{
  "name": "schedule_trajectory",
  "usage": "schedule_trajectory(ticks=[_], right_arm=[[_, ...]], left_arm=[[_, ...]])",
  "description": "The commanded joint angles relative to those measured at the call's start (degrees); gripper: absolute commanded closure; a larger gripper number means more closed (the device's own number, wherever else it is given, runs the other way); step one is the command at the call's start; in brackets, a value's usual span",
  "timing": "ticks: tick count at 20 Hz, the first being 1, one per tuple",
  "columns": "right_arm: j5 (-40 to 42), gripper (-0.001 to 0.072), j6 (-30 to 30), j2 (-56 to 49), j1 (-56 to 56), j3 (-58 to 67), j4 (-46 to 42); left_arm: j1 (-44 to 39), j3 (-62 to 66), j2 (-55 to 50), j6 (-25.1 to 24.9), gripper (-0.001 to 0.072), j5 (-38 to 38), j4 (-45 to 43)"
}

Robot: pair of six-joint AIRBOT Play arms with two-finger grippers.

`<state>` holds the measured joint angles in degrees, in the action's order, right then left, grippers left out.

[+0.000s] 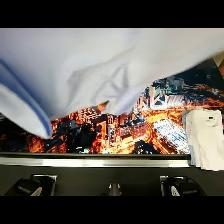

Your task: Fold the shirts.

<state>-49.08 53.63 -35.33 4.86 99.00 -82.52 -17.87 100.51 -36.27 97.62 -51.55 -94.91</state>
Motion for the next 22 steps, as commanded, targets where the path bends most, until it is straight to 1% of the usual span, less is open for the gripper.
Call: schedule_trajectory(ticks=[1, 3, 5, 7, 8, 10, 11, 12, 13, 14, 16, 19, 21, 22], right_arm=[[0.33, 0.0690, 2.97, 2.95, 0.00, 4.26, -7.91], [-1.86, 0.0690, 2.95, 1.97, 0.00, 4.26, -8.39], [-4.92, 0.0690, 2.45, 0.35, 0.00, 4.26, -8.46], [-11.56, 0.0690, -1.79, -2.67, 0.00, 4.24, -9.05], [-16.26, 0.0690, -3.17, -5.11, 0.00, 4.17, -9.79], [-27.06, 0.0690, -3.04, -11.74, 0.00, 3.67, -10.75], [-30.53, 0.0690, -2.23, -15.63, 0.00, 2.03, -10.73], [-31.69, 0.0690, -1.38, -19.28, 0.00, -0.28, -10.71], [-30.25, 0.0690, -0.63, -23.28, 0.00, -3.34, -10.67], [-26.60, 0.0690, 0.11, -27.08, 0.00, -6.19, -10.67], [-16.57, 0.0690, 3.78, -35.56, 0.00, -9.38, -10.69], [-7.72, 0.0689, 11.02, -45.55, 0.00, -9.31, -9.53], [-5.57, 0.0689, 14.58, -49.16, 0.00, -9.31, -7.91], [-5.38, 0.0689, 15.06, -50.62, 0.00, -9.31, -6.49]], left_arm=[[0.04, 5.49, 0.52, -0.15, 0.0679, -5.77, -0.04], [0.04, 5.38, -0.13, -0.15, 0.0679, -11.02, -0.07], [0.04, 4.63, -0.85, -0.81, 0.0679, -13.68, -0.07], [0.04, 1.77, -1.97, -4.42, 0.0678, -14.62, -0.22], [0.04, -0.35, -2.73, -4.66, 0.0678, -15.23, -1.01], [0.04, -5.95, -5.49, -4.63, 0.0678, -16.87, -1.64], [0.04, -9.55, -7.65, -4.48, 0.0678, -17.79, -1.64], [0.07, -13.27, -10.01, -3.23, 0.0678, -18.16, -1.66], [0.07, -17.46, -13.09, -2.10, 0.0679, -17.57, -1.77], [0.07, -20.81, -16.46, -1.53, 0.0678, -16.17, -1.75], [0.07, -23.58, -24.98, -1.57, 0.0679, -11.96, -1.75], [1.97, -20.06, -37.75, -1.60, 0.0679, -7.17, -1.75], [4.04, -16.63, -44.57, -1.60, 0.0678, -7.06, -1.70], [4.85, -15.47, -47.34, -1.60, 0.0678, -7.08, -1.60]])
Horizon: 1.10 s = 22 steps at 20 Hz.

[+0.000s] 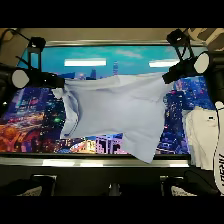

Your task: Fold the shirts.

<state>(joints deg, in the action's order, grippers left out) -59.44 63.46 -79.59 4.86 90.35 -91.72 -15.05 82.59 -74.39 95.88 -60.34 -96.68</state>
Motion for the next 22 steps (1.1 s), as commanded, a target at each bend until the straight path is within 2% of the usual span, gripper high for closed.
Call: schedule_trajectory(ticks=[1, 5, 6, 7, 8, 10, 12, 14, 15, 16, 19, 22], right_arm=[[4.76, 0.0689, 5.22, -7.98, 0.02, -0.66, 4.68], [2.73, 0.0683, 5.16, -13.90, 0.02, -0.66, 13.88], [2.01, 0.0563, 5.20, -14.27, 0.00, -0.66, 14.16], [0.68, 0.0301, 5.09, -14.05, -0.09, -0.46, 12.28], [-2.19, 0.0204, 4.35, -13.66, -0.44, 0.24, 9.25], [-10.58, 0.0202, 0.48, -12.28, -3.76, 1.44, 4.09], [-20.65, 0.0215, -2.36, -11.39, -9.53, 1.40, 4.68], [-28.89, 0.0267, -3.54, -11.34, -15.26, -1.42, 5.90], [-31.32, 0.0273, -5.29, -11.34, -17.03, -3.93, 7.19], [-32.41, 0.0273, -5.95, -11.02, -18.36, -7.48, 8.96], [-28.50, 0.0273, -9.03, -9.14, -18.93, -17.31, 16.09], [-25.11, 0.0273, -9.68, -8.52, -18.16, -21.86, 18.51]], left_arm=[[2.58, 2.91, -11.28, 0.15, 0.0678, 1.68, 0.83], [2.58, 2.93, -17.35, 0.20, 0.0667, -1.33, 7.80], [2.60, 3.19, -17.88, 0.17, 0.0533, -2.19, 9.46], [2.95, 4.37, -17.92, -0.55, 0.0168, -5.51, 9.25], [3.65, 6.19, -17.90, -2.36, 0.0030, -10.36, 7.43], [6.84, 9.18, -17.00, -5.99, 0.0032, -21.59, 4.55], [11.74, 7.87, -14.27, -6.54, 0.0209, -27.30, 8.28], [15.50, 2.19, -10.54, -7.28, 0.0207, -29.22, 16.87], [16.28, -2.32, -8.28, -8.33, 0.0183, -28.98, 19.43], [16.41, -7.63, -6.03, -8.70, 0.0176, -27.61, 20.00], [16.37, -23.76, -1.29, -9.38, 0.0162, -21.29, 20.31], [15.32, -31.19, -1.25, -9.60, 0.0163, -17.40, 21.70]])
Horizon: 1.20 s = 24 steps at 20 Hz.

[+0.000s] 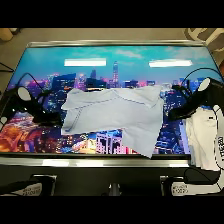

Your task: Fold the shirts.

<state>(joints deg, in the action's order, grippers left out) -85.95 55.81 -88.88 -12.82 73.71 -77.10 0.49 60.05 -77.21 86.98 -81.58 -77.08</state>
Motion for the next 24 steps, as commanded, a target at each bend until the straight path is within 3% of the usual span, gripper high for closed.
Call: schedule_trajectory(ticks=[1, 8, 11, 13, 14, 15, 22, 23, 24], right_arm=[[2.19, 0.0273, -2.10, 0.74, -0.50, -6.01, 4.28], [5.03, 0.0273, -2.56, 0.74, -0.50, -6.60, 3.98], [4.94, 0.0273, -2.54, 0.74, -0.50, -6.69, 2.91], [5.25, 0.0256, -2.51, 0.74, -0.50, -8.70, 2.12], [5.90, 0.0211, -2.51, 0.74, -0.50, -10.23, 2.62], [6.69, 0.0211, -2.73, 0.74, -0.50, -11.76, 4.17], [13.99, 0.0215, -4.48, 0.61, -0.48, -16.65, 15.69], [16.35, 0.0238, -4.74, 0.61, -0.48, -17.49, 16.85], [18.38, 0.0346, -4.87, 0.61, -0.48, -17.68, 16.98]], left_arm=[[-0.94, -9.84, 1.49, -0.70, 0.0163, 5.62, 2.12], [-4.92, -11.10, 1.40, -0.42, 0.0172, 16.31, 2.10], [-4.92, -11.10, 1.40, -0.44, 0.0252, 19.30, 1.88], [-5.14, -11.21, 0.90, -0.46, 0.0461, 19.45, 1.97], [-5.51, -11.23, 0.42, -0.50, 0.0600, 18.80, 1.97], [-5.90, -11.23, 0.15, -0.96, 0.0678, 18.23, 1.97], [-6.29, -11.06, 3.06, -3.08, 0.0680, 16.44, 1.90], [-6.29, -11.06, 4.07, -3.06, 0.0680, 16.44, 1.90], [-6.29, -11.06, 5.18, -3.06, 0.0680, 16.41, 1.90]])
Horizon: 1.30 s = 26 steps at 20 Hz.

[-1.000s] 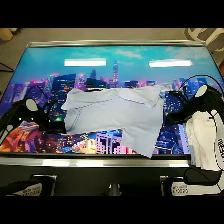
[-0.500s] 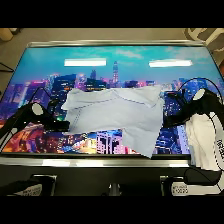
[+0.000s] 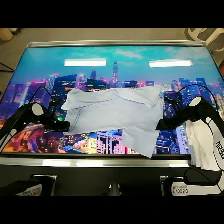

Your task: Fold the shirts.

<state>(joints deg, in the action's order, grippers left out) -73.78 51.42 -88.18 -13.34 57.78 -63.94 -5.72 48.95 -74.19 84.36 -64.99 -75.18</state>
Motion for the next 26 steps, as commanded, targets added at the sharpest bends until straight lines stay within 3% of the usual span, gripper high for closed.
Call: schedule_trajectory(ticks=[1, 2, 3, 8, 13, 15, 17, 20, 26], right_arm=[[7.69, 0.0440, -0.48, -0.07, 0.02, -1.73, 3.91], [8.41, 0.0594, -0.48, -0.02, 0.04, -1.70, 4.13], [8.33, 0.0692, -0.63, 0.07, 0.02, -1.64, 5.01], [9.11, 0.0694, -4.09, 12.55, -0.09, 10.54, 4.70], [17.07, 0.0692, -3.17, 33.79, -0.09, 42.03, -3.02], [21.88, 0.0692, -0.66, 41.99, -0.09, 47.10, -5.53], [24.02, 0.0693, 1.20, 48.72, -0.09, 47.25, -5.79], [22.16, 0.0693, 1.29, 52.54, -0.09, 47.25, -7.82], [12.02, 0.0693, 1.68, 47.63, -0.09, 47.28, -10.01]], left_arm=[[-0.09, 0.04, 3.28, -0.42, 0.0680, -0.17, 0.04], [-0.07, 0.07, 4.48, -0.39, 0.0680, -0.17, 0.09], [-0.07, 0.42, 5.92, -0.39, 0.0680, -0.59, 0.24], [0.52, 16.72, 16.28, 0.28, 0.0683, -1.42, -0.09], [5.27, 54.71, 26.71, 10.71, 0.0682, 6.01, -8.85], [6.10, 63.04, 30.58, 14.84, 0.0682, 11.19, -12.11], [6.05, 64.17, 34.51, 16.31, 0.0682, 12.94, -11.17], [6.05, 64.04, 36.81, 15.96, 0.0682, 8.57, -11.30], [6.05, 63.17, 33.66, 12.11, 0.0682, 2.82, -12.52]])
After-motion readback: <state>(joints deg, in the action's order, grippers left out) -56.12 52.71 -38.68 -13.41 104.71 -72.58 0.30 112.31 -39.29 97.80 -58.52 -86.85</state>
